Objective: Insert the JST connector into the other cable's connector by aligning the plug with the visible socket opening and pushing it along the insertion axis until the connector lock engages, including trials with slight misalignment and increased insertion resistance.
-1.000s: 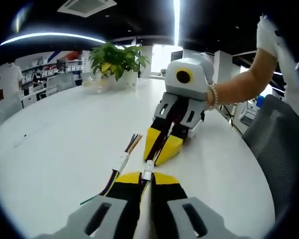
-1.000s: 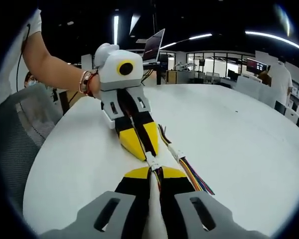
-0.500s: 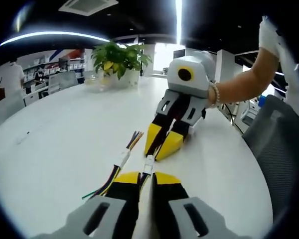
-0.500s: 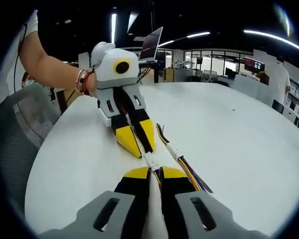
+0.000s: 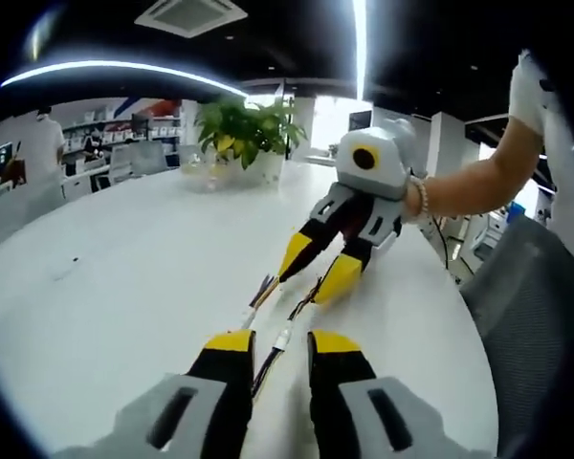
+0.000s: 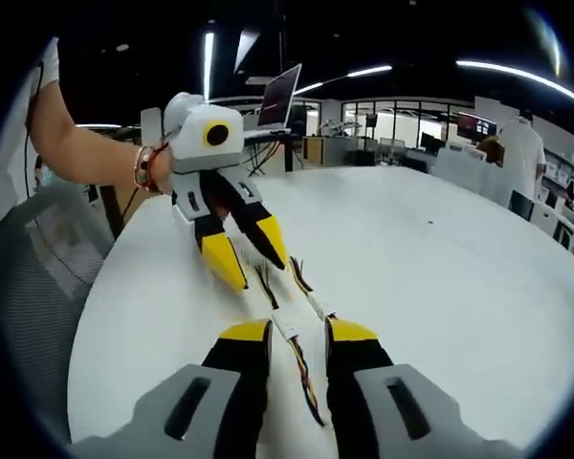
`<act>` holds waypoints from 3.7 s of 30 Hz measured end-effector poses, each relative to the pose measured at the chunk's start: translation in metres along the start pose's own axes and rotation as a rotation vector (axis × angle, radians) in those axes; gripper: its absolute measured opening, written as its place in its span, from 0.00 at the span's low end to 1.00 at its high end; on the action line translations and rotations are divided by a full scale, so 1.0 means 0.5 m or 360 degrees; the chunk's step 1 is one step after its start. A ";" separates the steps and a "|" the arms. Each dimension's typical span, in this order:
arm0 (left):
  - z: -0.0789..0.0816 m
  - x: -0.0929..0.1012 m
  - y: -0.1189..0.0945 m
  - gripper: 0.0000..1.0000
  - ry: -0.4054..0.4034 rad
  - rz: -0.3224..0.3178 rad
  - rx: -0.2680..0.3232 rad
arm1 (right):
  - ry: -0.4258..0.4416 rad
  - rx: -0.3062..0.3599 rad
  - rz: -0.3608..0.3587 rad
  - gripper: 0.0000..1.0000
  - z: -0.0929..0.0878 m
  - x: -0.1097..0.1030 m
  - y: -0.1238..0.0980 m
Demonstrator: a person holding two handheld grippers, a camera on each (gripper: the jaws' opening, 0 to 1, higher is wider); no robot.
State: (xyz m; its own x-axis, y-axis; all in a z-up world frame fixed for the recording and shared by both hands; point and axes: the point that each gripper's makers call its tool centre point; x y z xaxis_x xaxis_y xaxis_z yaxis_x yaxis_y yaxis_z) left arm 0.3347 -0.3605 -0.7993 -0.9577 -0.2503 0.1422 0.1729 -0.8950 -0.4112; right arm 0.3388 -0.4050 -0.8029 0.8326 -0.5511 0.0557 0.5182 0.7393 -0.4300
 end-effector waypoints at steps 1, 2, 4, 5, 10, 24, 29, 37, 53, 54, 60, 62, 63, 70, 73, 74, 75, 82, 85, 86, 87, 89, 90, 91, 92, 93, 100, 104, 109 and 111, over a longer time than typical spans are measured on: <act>0.004 0.002 -0.006 0.23 -0.0006 0.0009 0.0001 | 0.0020 0.0006 -0.0005 0.25 0.006 0.001 -0.005; 0.012 0.003 -0.015 0.28 -0.0027 0.0033 0.0007 | 0.0033 0.0012 -0.0031 0.27 0.014 0.004 -0.012; 0.025 0.007 -0.029 0.36 -0.0040 0.0075 0.0032 | 0.0039 0.0029 -0.0065 0.30 0.027 0.006 -0.023; 0.028 0.007 -0.031 0.37 -0.0037 0.0084 0.0037 | 0.0044 0.0034 -0.0079 0.30 0.032 0.007 -0.028; 0.059 0.031 -0.060 0.49 -0.0009 0.0163 0.0067 | 0.0087 0.0009 -0.0166 0.39 0.043 0.012 -0.055; 0.096 0.093 -0.124 0.73 0.0012 0.0320 0.0108 | 0.0116 0.0021 -0.0323 0.53 0.057 -0.026 -0.130; 0.095 0.103 -0.137 0.77 -0.0019 0.0372 0.0120 | 0.0153 0.0017 -0.0381 0.55 0.047 -0.020 -0.151; 0.090 0.106 -0.167 0.90 -0.0154 0.0497 0.0236 | 0.0244 0.0039 -0.0490 0.71 0.038 -0.010 -0.193; 0.068 0.123 -0.196 0.97 -0.0309 0.0567 0.0437 | 0.0389 0.0015 -0.0663 0.91 0.017 -0.017 -0.208; 0.061 0.122 -0.196 0.97 -0.0347 0.0563 0.0459 | 0.0397 0.0018 -0.0675 0.92 0.017 -0.017 -0.210; 0.046 0.120 -0.190 0.98 -0.0351 0.0575 0.0412 | 0.0516 0.0061 -0.0755 0.96 0.019 -0.010 -0.219; 0.048 0.123 -0.188 0.99 -0.0361 0.0560 0.0419 | 0.0562 0.0079 -0.0753 0.97 0.020 -0.013 -0.221; 0.051 0.124 -0.188 0.99 -0.0362 0.0557 0.0419 | 0.0574 0.0079 -0.0758 0.98 0.019 -0.014 -0.222; 0.066 0.138 -0.211 0.99 -0.0323 0.0591 0.0397 | 0.0573 0.0064 -0.0778 0.99 0.007 -0.025 -0.232; 0.072 0.148 -0.230 0.99 -0.0280 0.0627 0.0366 | 0.0595 0.0071 -0.0785 0.99 0.005 -0.027 -0.239; 0.072 0.154 -0.238 0.99 -0.0272 0.0639 0.0358 | 0.0596 0.0071 -0.0786 0.99 0.005 -0.028 -0.241; 0.071 0.158 -0.244 0.99 -0.0264 0.0647 0.0354 | 0.0594 0.0071 -0.0787 0.99 0.004 -0.029 -0.244; 0.032 0.204 -0.295 0.98 -0.0231 0.0706 0.0233 | 0.0626 0.0098 -0.0796 0.98 0.005 -0.030 -0.270; 0.016 0.219 -0.322 0.98 -0.0236 0.0761 0.0198 | 0.0616 0.0101 -0.0795 0.98 0.002 -0.039 -0.279; 0.013 0.226 -0.333 0.98 -0.0232 0.0781 0.0196 | 0.0596 0.0091 -0.0789 0.98 -0.002 -0.044 -0.283; 0.011 0.231 -0.340 0.97 -0.0232 0.0797 0.0196 | 0.0588 0.0084 -0.0792 0.98 -0.006 -0.046 -0.285; 0.006 0.244 -0.357 0.97 -0.0231 0.0828 0.0196 | 0.0567 0.0060 -0.0798 0.98 -0.016 -0.053 -0.294; 0.003 0.249 -0.365 0.97 -0.0227 0.0846 0.0196 | 0.0567 0.0055 -0.0799 0.98 -0.019 -0.056 -0.298; -0.001 0.257 -0.374 0.97 -0.0226 0.0865 0.0198 | 0.0576 0.0053 -0.0791 0.98 -0.022 -0.061 -0.304; -0.007 0.262 -0.381 0.97 -0.0235 0.0876 0.0191 | 0.0587 0.0062 -0.0783 0.98 -0.021 -0.065 -0.308; -0.013 0.270 -0.390 0.97 -0.0235 0.0897 0.0185 | 0.0594 0.0072 -0.0779 0.98 -0.020 -0.071 -0.315; -0.062 0.302 -0.419 0.97 -0.0330 0.0967 0.0178 | 0.0582 0.0072 -0.0788 0.97 -0.033 -0.098 -0.349; -0.079 0.312 -0.433 0.96 -0.0351 0.1016 0.0188 | 0.0611 0.0026 -0.0792 0.97 -0.063 -0.112 -0.360; -0.116 0.316 -0.436 0.96 -0.0424 0.1031 0.0167 | 0.0650 -0.0004 -0.0801 0.96 -0.085 -0.126 -0.364; -0.116 0.320 -0.434 0.95 -0.0434 0.1030 0.0191 | 0.0645 -0.0009 -0.0806 0.96 -0.089 -0.133 -0.364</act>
State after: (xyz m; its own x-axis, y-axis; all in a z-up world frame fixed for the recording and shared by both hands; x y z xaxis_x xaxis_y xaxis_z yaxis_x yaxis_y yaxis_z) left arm 0.1305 -0.1848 -0.7394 -0.5653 -0.8146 0.1299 0.7263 -0.5662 -0.3897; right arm 0.1802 -0.5202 -0.7686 0.3450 -0.9342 -0.0910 0.8253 0.3481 -0.4447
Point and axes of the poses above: the point that each gripper's makers call its tool centre point, and the gripper's own axes: y roughly forward along the fingers, x roughly to its right, z roughly out of its top, and after that the axes turned 12 degrees about -z, right-handed
